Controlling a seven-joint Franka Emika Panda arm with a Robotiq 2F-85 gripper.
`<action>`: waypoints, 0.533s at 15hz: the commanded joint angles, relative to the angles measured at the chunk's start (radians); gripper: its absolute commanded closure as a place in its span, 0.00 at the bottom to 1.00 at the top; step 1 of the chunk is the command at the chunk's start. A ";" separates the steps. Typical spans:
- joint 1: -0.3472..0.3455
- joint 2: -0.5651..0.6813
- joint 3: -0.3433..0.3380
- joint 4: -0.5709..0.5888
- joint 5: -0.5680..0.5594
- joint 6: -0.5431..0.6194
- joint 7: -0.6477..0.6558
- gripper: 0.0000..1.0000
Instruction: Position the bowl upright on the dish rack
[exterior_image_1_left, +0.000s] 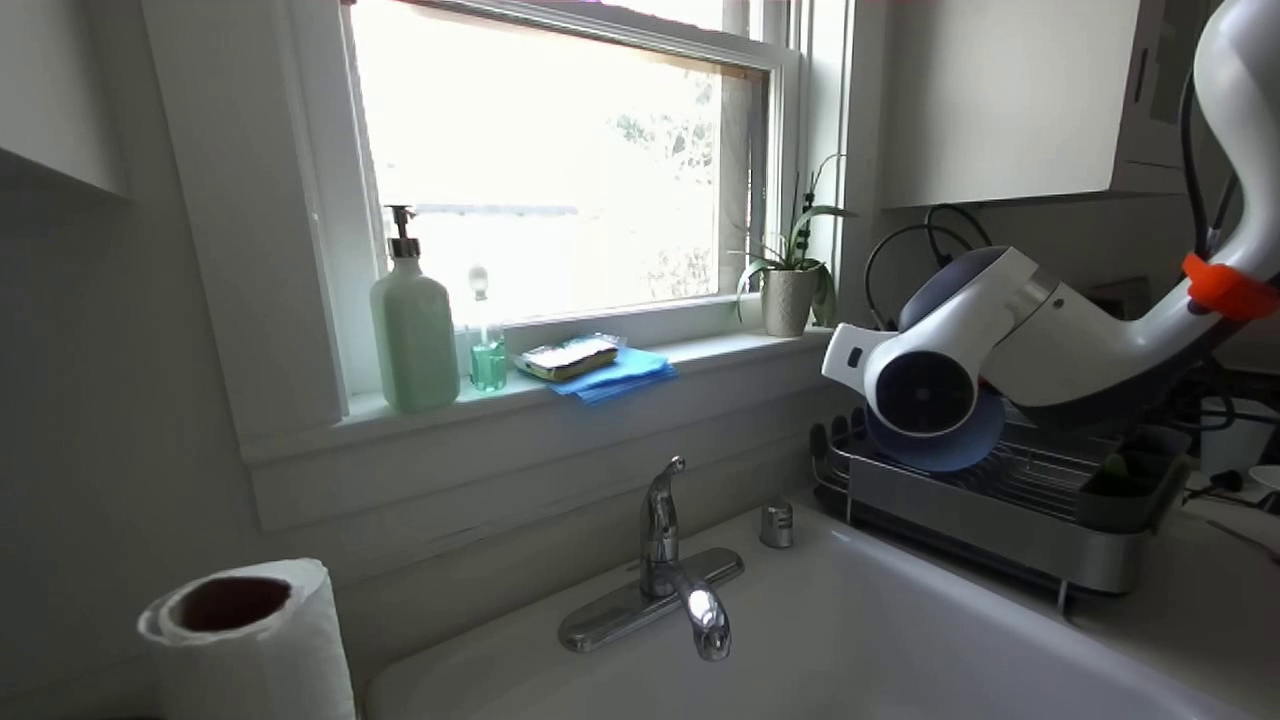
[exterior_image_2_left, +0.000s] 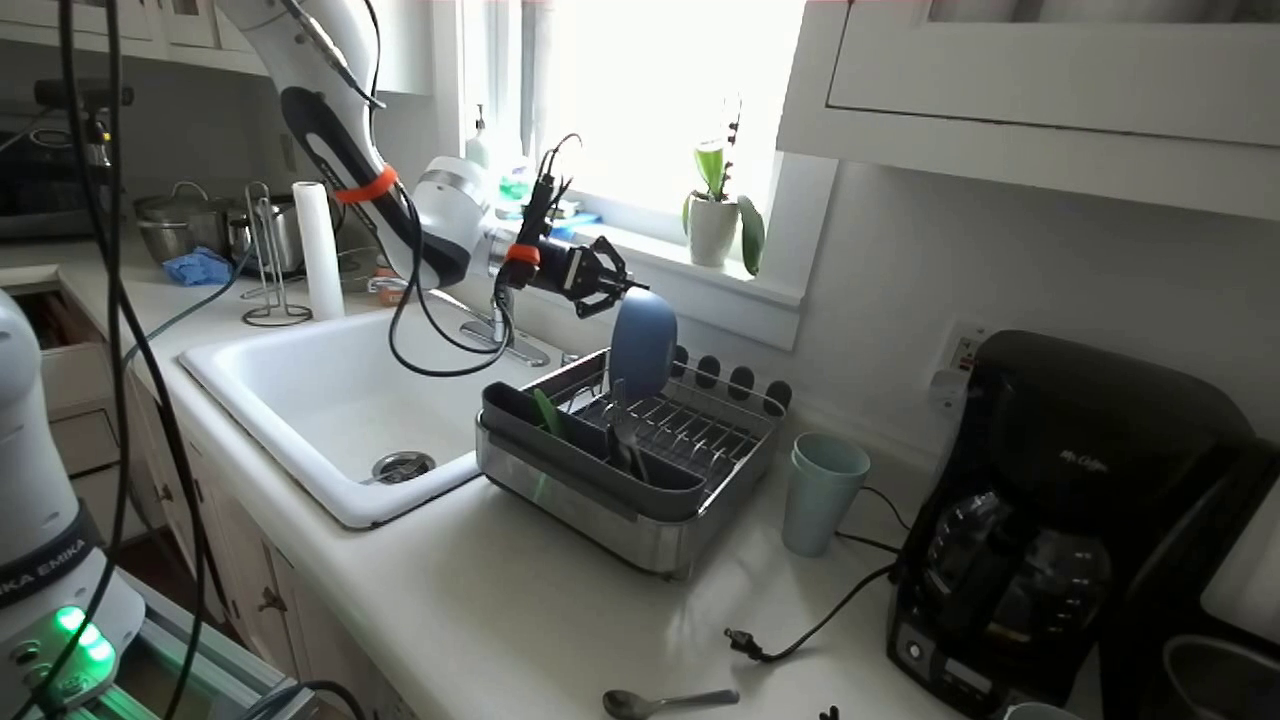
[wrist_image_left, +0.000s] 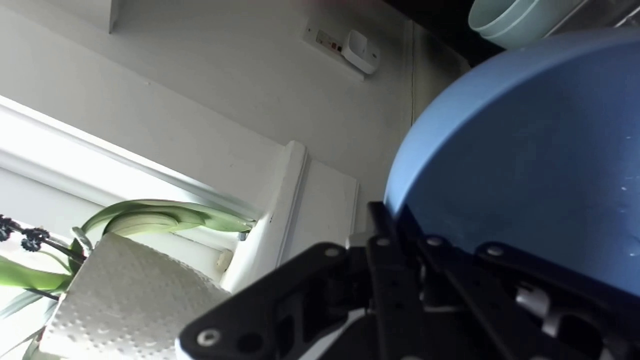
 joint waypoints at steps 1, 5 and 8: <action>-0.010 -0.006 0.023 -0.031 -0.037 -0.042 0.028 0.99; -0.010 0.012 0.031 -0.027 -0.049 -0.062 0.044 0.99; -0.009 0.025 0.038 -0.025 -0.042 -0.070 0.057 0.99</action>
